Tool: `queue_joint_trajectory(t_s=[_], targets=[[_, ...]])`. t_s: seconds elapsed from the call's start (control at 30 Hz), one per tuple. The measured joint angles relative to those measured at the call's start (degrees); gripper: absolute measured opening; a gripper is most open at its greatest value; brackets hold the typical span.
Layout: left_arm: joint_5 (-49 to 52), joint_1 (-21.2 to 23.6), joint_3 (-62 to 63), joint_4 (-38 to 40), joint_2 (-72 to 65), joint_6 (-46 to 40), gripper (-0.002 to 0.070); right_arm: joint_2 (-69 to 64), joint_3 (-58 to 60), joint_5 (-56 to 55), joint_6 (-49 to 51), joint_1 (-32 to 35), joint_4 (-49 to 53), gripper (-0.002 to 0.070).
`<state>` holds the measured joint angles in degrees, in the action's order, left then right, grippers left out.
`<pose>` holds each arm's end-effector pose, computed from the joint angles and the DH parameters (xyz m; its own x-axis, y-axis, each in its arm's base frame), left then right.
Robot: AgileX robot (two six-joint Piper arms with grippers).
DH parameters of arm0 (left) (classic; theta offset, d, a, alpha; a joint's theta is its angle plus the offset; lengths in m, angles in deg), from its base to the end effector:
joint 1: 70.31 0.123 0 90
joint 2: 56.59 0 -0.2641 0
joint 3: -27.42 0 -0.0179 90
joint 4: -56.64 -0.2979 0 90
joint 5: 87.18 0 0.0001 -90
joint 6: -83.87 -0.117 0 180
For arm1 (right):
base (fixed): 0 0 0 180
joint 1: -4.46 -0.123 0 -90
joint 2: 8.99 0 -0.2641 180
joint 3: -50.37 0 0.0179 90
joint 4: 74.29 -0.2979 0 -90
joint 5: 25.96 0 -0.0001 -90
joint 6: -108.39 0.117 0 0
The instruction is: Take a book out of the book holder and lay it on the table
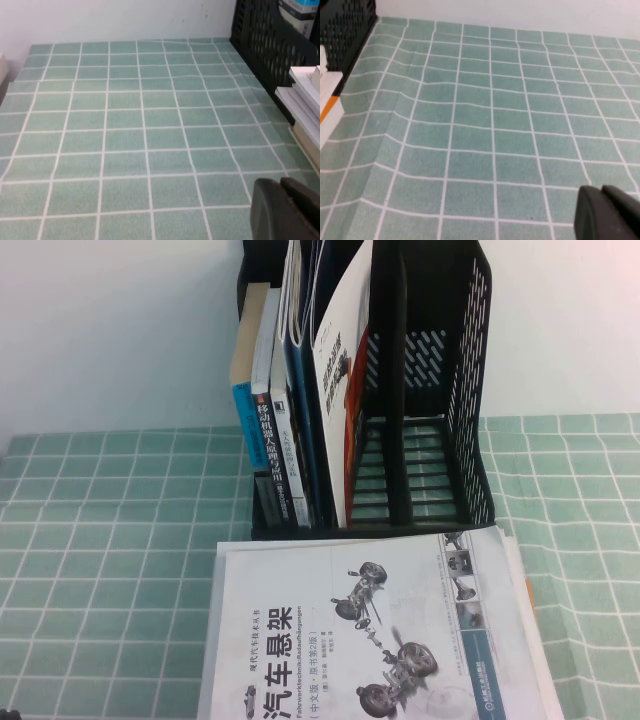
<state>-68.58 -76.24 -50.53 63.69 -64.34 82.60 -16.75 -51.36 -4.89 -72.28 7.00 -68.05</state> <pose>0.1461 -0.0198 0.1701 -0.2557 -0.0682 -0.9643 0.1174 0.9879 -0.1010 0.1457 -0.0110 0.1629 -0.2992 -0.0999 -0.9489 0.0481 0.9917 -0.1195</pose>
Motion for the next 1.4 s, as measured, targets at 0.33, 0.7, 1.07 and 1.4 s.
queue_joint_trajectory(t_s=[0.33,0.7,1.07,1.4], targets=[[-10.1,0.0,0.0,0.2,0.0,0.0,-0.0002,0.0,0.0,0.0,0.0,0.0,0.0,-0.0002],[-31.7,0.0,0.0,0.3,0.0,5.9,-0.0003,0.0,0.0,-16.2,0.0,0.0,0.2,-0.0002],[-46.0,0.0,0.0,0.4,0.0,8.4,-0.0002,0.0,0.0,-42.6,0.7,0.0,0.7,-0.0002],[-33.4,0.0,1.4,3.1,0.0,14.8,-0.0003,0.0,0.0,-54.4,0.3,0.0,1.4,-0.0002]])
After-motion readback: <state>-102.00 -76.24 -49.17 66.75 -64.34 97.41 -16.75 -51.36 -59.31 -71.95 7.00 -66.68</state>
